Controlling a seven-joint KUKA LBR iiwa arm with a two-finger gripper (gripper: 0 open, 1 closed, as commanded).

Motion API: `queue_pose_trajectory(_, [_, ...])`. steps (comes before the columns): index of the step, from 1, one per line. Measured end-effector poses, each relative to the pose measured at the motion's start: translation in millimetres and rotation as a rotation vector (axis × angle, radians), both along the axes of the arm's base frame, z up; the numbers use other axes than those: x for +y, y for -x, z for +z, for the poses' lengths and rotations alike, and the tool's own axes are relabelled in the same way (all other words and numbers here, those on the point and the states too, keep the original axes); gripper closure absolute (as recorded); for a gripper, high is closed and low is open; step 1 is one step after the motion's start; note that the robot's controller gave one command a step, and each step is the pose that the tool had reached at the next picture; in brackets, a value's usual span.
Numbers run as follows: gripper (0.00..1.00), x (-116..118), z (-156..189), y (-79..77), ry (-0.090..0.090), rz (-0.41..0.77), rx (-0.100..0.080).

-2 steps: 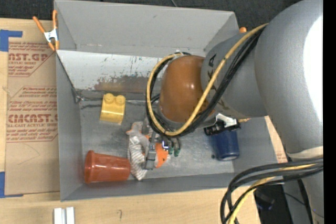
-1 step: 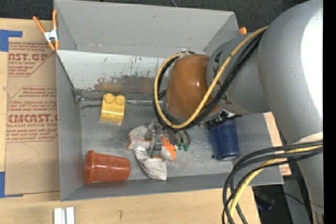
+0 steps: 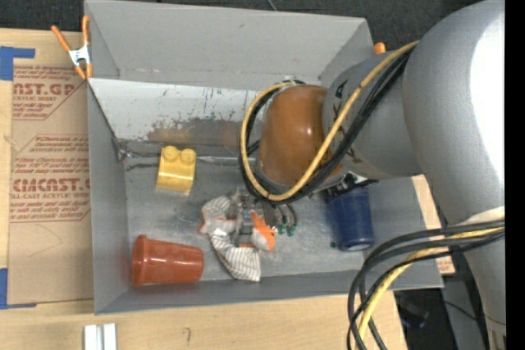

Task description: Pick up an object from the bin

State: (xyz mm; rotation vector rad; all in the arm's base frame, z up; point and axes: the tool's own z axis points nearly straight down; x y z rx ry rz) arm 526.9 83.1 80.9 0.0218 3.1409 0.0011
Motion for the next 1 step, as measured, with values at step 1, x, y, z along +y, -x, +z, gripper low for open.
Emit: queue_pose_trajectory(1, [1.00, -14.3, 138.4, 28.4, 0.000, -0.073, -0.002])
